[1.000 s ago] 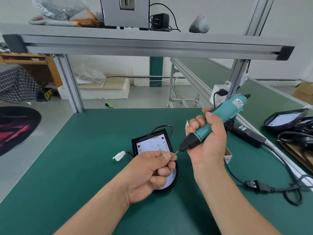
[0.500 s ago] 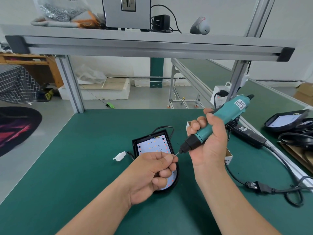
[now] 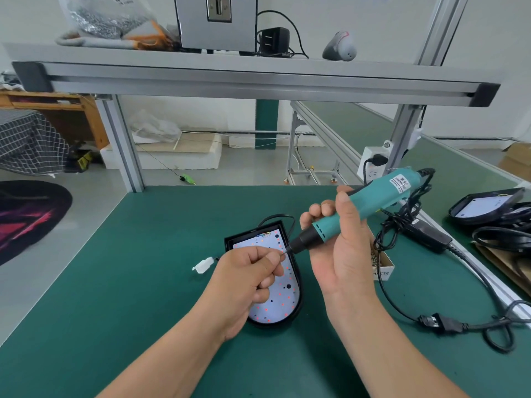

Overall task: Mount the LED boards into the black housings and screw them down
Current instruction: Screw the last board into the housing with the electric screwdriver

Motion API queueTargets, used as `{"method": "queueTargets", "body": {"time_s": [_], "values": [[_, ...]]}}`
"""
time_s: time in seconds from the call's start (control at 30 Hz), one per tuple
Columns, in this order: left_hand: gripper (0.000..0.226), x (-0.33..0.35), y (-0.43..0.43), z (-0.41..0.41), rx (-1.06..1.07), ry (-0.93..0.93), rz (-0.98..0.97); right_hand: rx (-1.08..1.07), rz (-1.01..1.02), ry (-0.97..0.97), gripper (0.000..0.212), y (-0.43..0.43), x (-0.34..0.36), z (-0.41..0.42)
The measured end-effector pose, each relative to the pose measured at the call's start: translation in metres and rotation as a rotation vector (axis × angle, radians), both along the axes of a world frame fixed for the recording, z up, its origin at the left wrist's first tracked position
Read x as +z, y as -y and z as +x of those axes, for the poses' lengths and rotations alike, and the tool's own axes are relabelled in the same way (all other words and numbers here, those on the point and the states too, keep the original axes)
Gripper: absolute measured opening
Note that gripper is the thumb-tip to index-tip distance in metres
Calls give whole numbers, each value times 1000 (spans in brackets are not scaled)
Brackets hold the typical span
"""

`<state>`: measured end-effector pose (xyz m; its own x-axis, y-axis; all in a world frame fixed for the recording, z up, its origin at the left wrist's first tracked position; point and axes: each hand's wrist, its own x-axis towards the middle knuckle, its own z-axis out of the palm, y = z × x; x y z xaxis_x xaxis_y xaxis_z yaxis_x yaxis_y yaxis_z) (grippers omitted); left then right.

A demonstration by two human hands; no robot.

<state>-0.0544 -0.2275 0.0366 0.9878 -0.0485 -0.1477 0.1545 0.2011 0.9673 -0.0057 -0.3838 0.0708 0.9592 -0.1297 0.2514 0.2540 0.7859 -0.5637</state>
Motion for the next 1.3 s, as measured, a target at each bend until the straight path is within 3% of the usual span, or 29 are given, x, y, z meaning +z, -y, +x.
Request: {"method": "queueTargets", "body": {"time_s": [0.3, 0.57, 0.67, 0.73, 0.83, 1.0, 1.17, 1.3], "values": [[12, -2, -2, 2, -19, 5, 111, -3, 80, -107, 17, 4, -11, 7], [21, 3, -4, 0, -83, -6, 168, 19, 82, -112, 9, 2, -14, 7], [30, 3, -12, 6, -3, 3, 202, 25, 81, -118, 8, 2, -14, 6], [27, 2, -21, 13, 87, 64, 359, 24, 77, -126, 8, 3, -14, 6], [11, -1, -33, 17, 182, 164, 776, 23, 55, -132, 8, 3, -14, 7], [39, -6, -30, 20, 179, 187, 1304, 41, -20, -144, 5, 1, -17, 6], [57, -4, -20, 28, 153, 184, 1447, 57, -95, -117, 7, -1, -18, 4], [53, 0, -14, 34, 84, 176, 1497, 68, -181, -80, 10, -5, -17, 2]]}}
